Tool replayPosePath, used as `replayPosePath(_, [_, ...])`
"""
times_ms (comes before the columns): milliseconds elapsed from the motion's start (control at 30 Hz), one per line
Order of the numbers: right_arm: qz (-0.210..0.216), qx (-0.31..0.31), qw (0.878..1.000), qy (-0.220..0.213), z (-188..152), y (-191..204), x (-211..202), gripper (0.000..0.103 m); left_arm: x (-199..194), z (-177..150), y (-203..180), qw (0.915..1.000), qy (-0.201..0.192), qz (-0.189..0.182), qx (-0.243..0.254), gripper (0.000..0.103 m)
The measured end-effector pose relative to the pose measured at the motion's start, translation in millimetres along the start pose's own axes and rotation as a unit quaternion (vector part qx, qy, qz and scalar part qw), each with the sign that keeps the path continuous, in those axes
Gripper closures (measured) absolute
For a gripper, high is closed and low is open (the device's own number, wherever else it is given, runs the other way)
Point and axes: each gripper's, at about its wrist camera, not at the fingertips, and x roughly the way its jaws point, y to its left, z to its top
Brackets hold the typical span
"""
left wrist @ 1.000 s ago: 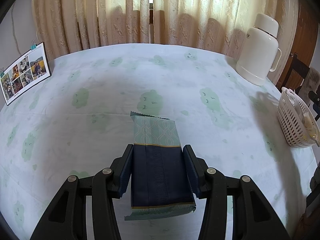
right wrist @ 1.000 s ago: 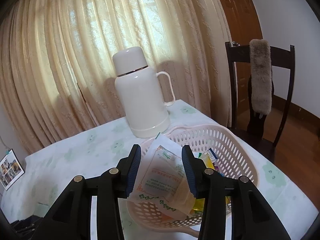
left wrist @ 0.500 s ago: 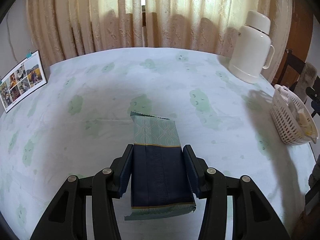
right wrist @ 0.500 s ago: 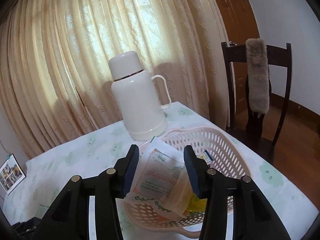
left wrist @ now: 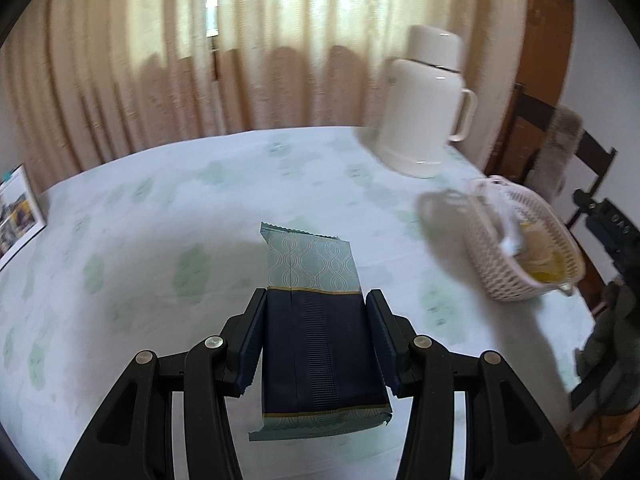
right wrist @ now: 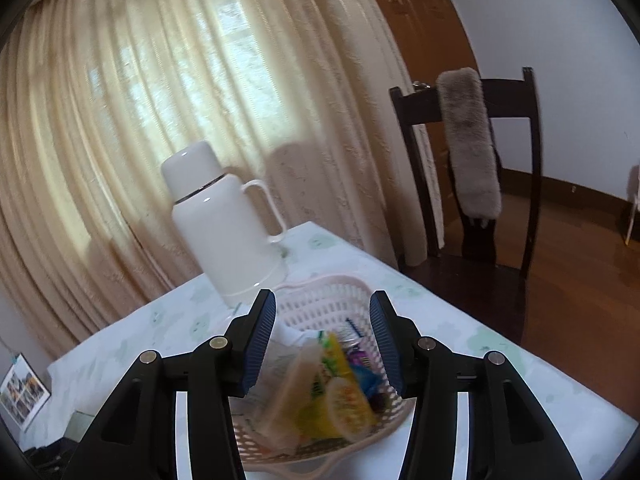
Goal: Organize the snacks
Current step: 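Carry the dark blue box into the basket and open the left gripper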
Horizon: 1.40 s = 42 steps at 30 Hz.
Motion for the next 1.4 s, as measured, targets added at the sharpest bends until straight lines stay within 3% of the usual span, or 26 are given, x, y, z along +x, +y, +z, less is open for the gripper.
replayPosePath(433, [-0.002,0.028,1.000,-0.006,3,-21,-6,0.046,12,41,-70,0.9943,-0.015,-0.095,0.045,0.058])
replayPosePath(1067, [0.003,0.053,0.999,-0.012,5,-27,-10,0.046,45,67,-152,0.9811,-0.018,-0.164,0.102,0.058])
replayPosePath(1233, [0.003,0.063,0.998,-0.015,6,-32,-10,0.046,62,67,-163,0.9796,-0.004,-0.173,0.102,0.058])
replayPosePath(1400, [0.001,0.077,0.997,-0.014,6,-37,-10,0.046,74,66,-164,0.9738,0.013,-0.211,0.085,0.054])
